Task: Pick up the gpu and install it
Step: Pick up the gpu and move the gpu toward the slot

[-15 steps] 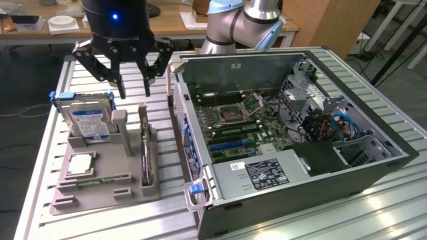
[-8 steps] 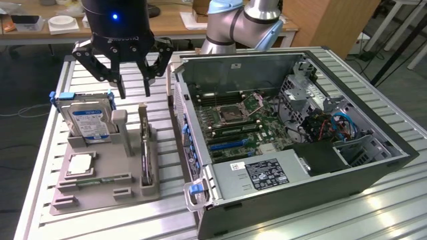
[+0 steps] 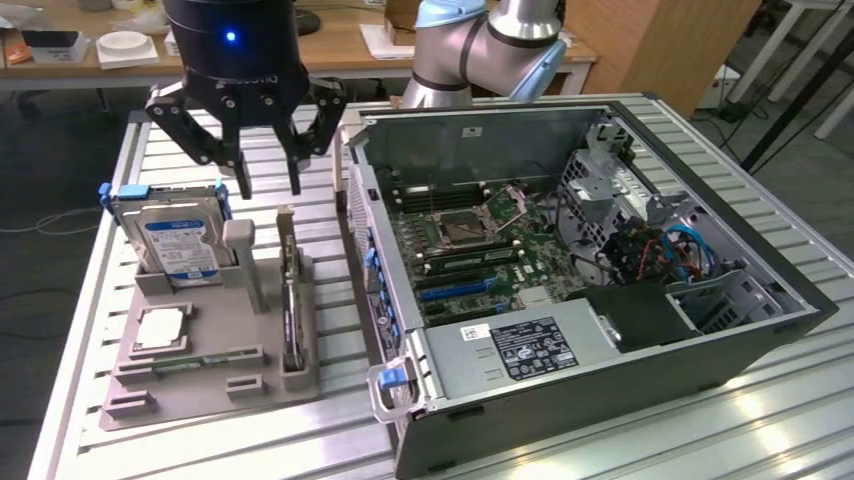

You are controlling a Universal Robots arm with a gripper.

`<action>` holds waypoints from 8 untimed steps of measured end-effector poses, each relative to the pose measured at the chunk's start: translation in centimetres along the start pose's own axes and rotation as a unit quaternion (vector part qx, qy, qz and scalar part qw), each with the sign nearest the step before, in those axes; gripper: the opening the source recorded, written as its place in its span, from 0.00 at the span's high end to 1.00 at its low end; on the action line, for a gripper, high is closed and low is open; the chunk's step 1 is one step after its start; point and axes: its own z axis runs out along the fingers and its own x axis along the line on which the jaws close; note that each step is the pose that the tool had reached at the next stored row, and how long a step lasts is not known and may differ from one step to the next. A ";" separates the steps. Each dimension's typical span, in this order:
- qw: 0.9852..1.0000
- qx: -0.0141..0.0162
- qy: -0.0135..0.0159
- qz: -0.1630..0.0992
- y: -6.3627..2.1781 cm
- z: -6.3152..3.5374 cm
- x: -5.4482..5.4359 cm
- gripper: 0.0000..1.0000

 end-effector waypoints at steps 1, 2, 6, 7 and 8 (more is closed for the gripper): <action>1.000 0.000 0.000 0.000 0.00 0.10 0.0 0.53; 1.000 0.000 0.000 0.000 -0.01 0.20 0.0 0.53; 1.000 0.000 0.000 0.000 -0.03 0.59 0.0 0.53; 1.000 0.000 0.000 0.000 -0.03 0.68 0.0 0.53; 1.000 0.000 0.000 0.000 -0.03 0.77 0.0 0.53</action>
